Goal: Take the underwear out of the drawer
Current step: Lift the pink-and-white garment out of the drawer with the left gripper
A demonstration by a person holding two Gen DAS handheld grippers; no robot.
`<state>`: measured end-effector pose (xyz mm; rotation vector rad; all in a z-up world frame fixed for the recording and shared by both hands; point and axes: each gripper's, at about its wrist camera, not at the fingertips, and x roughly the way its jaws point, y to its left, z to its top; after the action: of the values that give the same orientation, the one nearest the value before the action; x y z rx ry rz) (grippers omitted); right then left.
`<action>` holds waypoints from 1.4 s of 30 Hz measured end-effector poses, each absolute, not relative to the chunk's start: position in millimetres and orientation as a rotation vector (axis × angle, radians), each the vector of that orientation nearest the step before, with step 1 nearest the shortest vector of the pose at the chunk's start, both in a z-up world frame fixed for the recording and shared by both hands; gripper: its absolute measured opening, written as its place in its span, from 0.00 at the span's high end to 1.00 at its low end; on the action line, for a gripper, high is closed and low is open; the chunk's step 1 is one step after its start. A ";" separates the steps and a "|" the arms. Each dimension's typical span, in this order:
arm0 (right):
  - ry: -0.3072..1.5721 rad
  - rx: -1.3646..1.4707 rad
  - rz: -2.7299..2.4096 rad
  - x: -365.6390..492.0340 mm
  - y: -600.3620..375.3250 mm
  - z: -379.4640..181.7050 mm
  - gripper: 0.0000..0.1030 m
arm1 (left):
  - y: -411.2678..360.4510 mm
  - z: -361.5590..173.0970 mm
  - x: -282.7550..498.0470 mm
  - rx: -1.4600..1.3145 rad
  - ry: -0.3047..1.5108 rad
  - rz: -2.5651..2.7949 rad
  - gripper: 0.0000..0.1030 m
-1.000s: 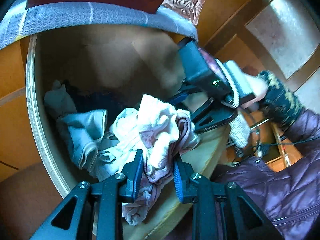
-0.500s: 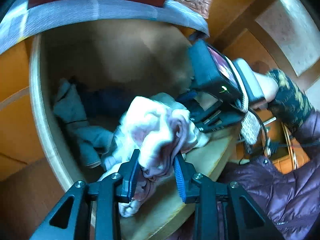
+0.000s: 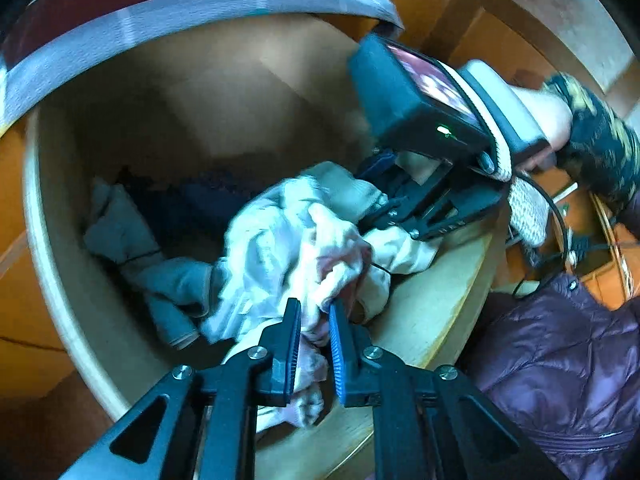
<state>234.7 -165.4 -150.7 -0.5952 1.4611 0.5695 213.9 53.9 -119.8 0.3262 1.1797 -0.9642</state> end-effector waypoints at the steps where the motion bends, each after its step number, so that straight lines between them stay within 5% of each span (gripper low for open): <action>1: 1.467 -0.593 0.567 232.7 -165.7 -158.1 0.60 | 53.1 -121.1 213.7 0.332 1.186 -0.959 0.75; 3: 1.475 -0.578 0.567 232.7 -167.4 -162.4 0.60 | 49.2 -122.9 211.5 0.366 1.206 -0.975 0.68; 8: 1.477 -0.575 0.571 232.9 -166.6 -165.4 0.60 | 34.4 -129.2 208.8 0.477 1.208 -0.969 0.68; 15: 1.478 -0.569 0.579 241.1 -174.0 -167.6 0.60 | 22.1 -129.3 211.4 0.520 1.202 -0.968 0.94; 28: 1.478 -0.566 0.581 242.3 -174.3 -161.1 0.61 | 111.7 -47.9 219.7 0.097 1.010 -0.965 0.95; 42: 1.481 -0.592 0.575 239.9 -166.5 -163.9 0.62 | 126.2 28.9 241.4 -0.046 0.792 -0.897 0.95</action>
<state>239.9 -166.5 -163.9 -0.5923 1.4813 0.5747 241.4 126.2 28.9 -0.0463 0.7924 -0.8969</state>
